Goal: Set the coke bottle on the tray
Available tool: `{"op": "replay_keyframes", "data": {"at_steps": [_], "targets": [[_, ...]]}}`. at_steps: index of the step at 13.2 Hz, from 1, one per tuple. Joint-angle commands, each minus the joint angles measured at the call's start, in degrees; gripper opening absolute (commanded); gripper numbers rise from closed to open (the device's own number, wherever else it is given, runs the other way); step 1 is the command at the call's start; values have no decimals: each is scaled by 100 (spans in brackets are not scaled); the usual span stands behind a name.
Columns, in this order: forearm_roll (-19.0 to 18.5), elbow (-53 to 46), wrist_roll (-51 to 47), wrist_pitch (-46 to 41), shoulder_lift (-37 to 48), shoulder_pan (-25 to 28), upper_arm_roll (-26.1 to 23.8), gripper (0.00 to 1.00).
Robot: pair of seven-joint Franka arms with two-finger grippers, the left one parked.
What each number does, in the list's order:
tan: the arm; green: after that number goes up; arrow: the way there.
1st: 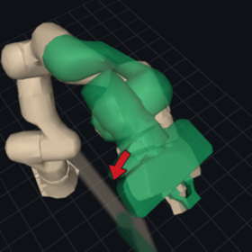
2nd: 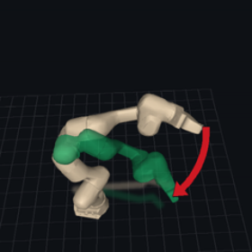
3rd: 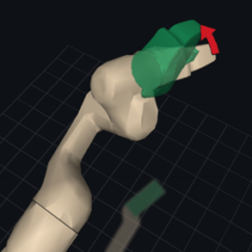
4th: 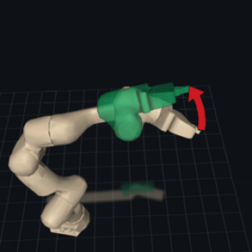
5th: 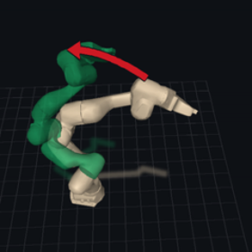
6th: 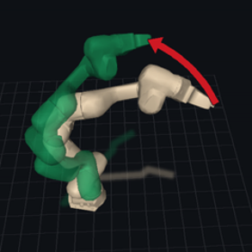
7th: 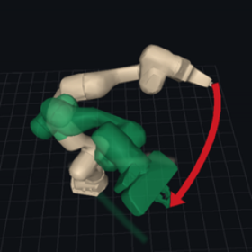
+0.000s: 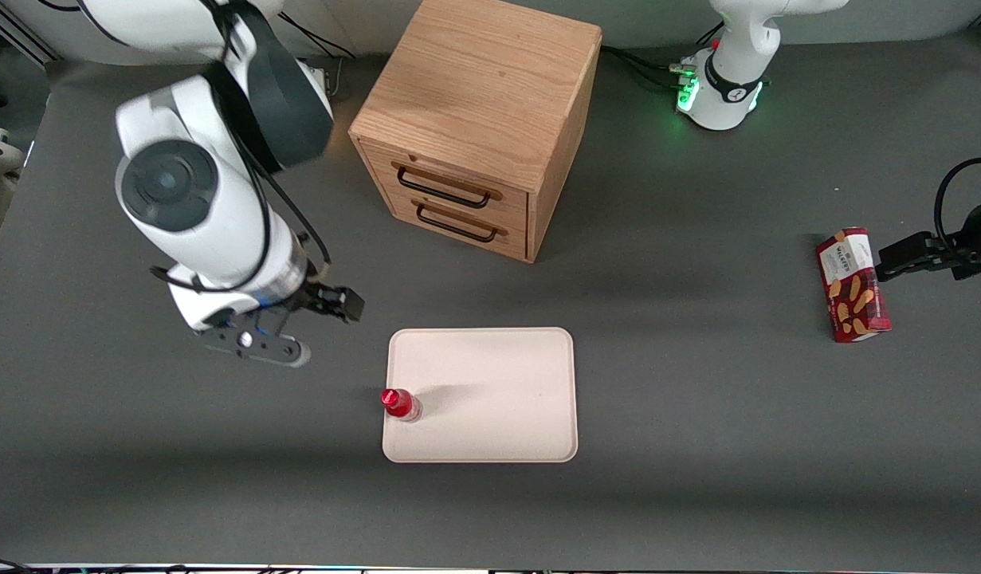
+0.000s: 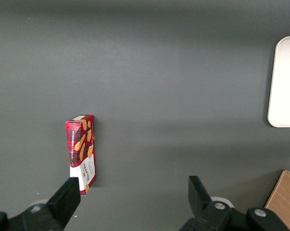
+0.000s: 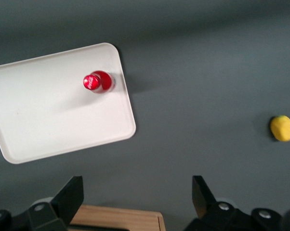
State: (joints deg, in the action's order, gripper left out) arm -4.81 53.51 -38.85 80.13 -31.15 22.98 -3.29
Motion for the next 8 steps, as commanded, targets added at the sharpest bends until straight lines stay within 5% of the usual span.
{"op": "replay_keyframes", "data": {"at_steps": [1, 5, 8], "targets": [[-90, 309, 384, -365, 705, -109, -23, 100], [-47, 1624, 1861, -358, 1865, -837, 12, 100], [348, 2128, 2994, -199, 2306, -1549, 30, 100]]}}
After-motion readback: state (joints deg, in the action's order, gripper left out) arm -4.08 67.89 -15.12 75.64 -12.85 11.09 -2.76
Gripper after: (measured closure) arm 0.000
